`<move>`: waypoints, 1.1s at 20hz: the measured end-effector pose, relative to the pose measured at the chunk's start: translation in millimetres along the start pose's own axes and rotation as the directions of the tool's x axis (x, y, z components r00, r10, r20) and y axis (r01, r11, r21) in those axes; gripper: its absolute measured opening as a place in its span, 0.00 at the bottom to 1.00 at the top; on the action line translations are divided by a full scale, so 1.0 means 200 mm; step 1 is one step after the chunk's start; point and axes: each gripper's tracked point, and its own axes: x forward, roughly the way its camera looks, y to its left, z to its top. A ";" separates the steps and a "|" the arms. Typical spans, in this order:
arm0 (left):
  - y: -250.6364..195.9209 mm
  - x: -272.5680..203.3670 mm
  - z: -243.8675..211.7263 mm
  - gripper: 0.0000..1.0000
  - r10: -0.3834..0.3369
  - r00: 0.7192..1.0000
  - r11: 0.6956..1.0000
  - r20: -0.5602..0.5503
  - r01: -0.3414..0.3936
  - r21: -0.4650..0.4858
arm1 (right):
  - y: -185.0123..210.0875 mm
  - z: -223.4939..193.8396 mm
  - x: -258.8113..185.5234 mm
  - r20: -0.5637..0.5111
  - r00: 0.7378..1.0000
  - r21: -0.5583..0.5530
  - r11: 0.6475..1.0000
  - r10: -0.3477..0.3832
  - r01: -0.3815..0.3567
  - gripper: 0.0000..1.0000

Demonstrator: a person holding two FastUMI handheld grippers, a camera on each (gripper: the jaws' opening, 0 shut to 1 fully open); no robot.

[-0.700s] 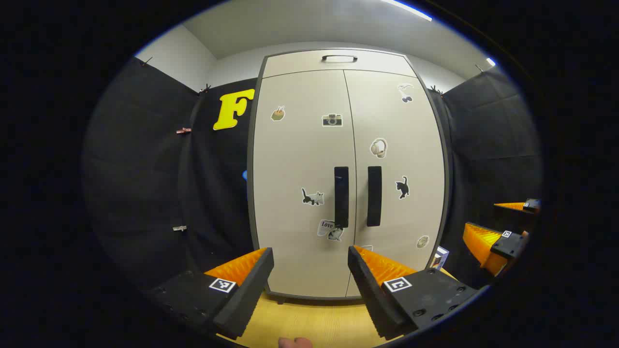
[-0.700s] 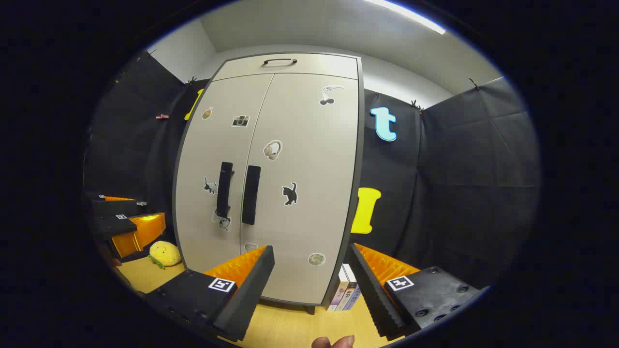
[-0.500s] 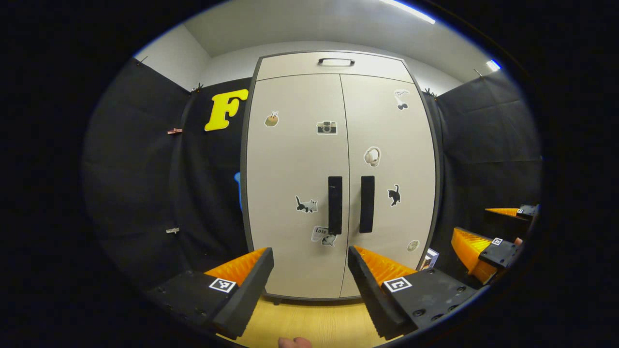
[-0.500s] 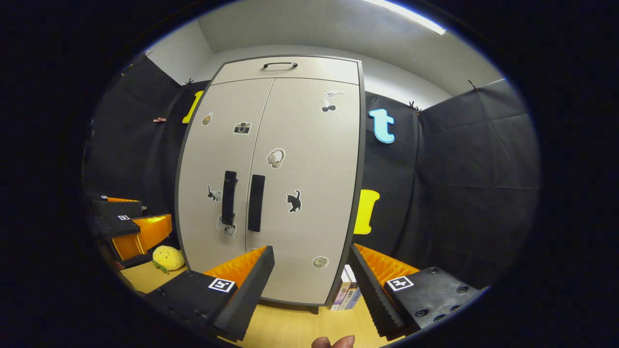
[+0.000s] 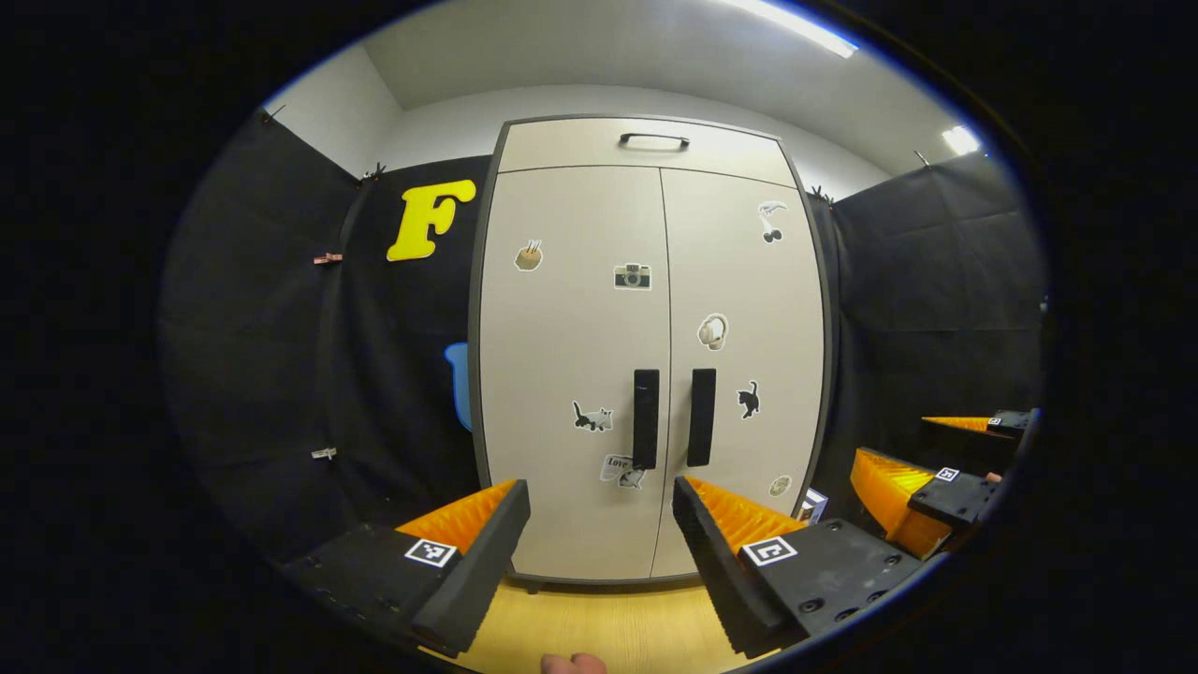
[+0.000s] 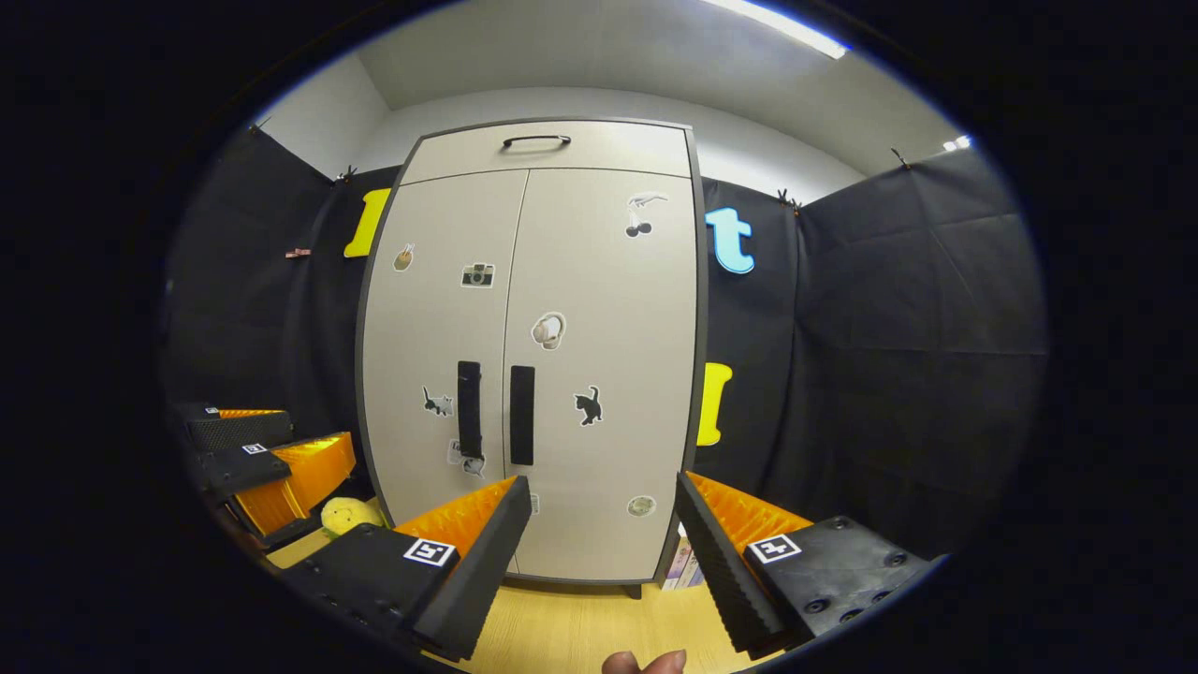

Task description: Open the right door of the double-door shoe cabinet with the right hand, and open the left door with the left hand.

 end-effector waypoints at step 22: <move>0.25 -0.03 -0.06 0.95 0.011 1.000 1.000 -0.025 -0.011 0.011 | 0.44 -0.07 0.92 -0.007 0.999 0.096 0.994 0.053 -0.052 0.98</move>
